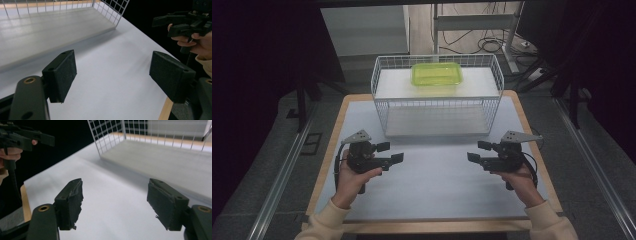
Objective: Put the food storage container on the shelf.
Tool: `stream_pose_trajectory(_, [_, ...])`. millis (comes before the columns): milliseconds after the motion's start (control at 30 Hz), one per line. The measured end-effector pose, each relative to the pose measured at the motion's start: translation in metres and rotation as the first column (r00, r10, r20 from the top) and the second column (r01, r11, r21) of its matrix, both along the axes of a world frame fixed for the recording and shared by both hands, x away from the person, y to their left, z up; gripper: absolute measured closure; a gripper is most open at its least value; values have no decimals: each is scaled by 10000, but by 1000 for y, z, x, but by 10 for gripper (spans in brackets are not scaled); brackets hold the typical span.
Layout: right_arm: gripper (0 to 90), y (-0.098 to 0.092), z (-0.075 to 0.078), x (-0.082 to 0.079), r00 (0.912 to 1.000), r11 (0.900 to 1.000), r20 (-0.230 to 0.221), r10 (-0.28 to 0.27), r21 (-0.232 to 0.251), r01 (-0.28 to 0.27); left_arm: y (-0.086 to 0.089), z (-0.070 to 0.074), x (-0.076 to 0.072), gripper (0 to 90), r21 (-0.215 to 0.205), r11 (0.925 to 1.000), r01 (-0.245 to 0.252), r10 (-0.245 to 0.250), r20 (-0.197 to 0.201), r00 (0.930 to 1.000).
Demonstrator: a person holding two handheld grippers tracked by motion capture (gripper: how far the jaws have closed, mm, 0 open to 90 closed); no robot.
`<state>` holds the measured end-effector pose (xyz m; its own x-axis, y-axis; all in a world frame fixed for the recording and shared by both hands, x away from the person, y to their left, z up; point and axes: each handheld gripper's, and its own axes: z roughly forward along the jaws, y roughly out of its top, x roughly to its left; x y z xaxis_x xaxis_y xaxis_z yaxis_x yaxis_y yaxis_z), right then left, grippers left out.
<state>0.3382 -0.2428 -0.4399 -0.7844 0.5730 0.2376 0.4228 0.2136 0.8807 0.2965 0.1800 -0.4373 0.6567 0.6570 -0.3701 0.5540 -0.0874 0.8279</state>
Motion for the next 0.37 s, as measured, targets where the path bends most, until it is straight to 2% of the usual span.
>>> stream_pose_trajectory(100, [278, -1, 1, 0, 10000, 9999, 74, -32, 168, 31, 0, -3, 1, 214, 69, 10000, -2, 2, -42, 10000])
stream_pose_trajectory(233, [226, -1, 1, -2, 9990, 10000, 445, -19, -29, 21, -1, -7, 0, 215, 77, 10000, 11, -10, -119, 9999])
stream_pose_trajectory(367, [180, -3, -4, -4, 9953, 9989, 882, -409, -211, 429, -1, -19, 1, 213, 310, 9995, -12, 22, -334, 9994])
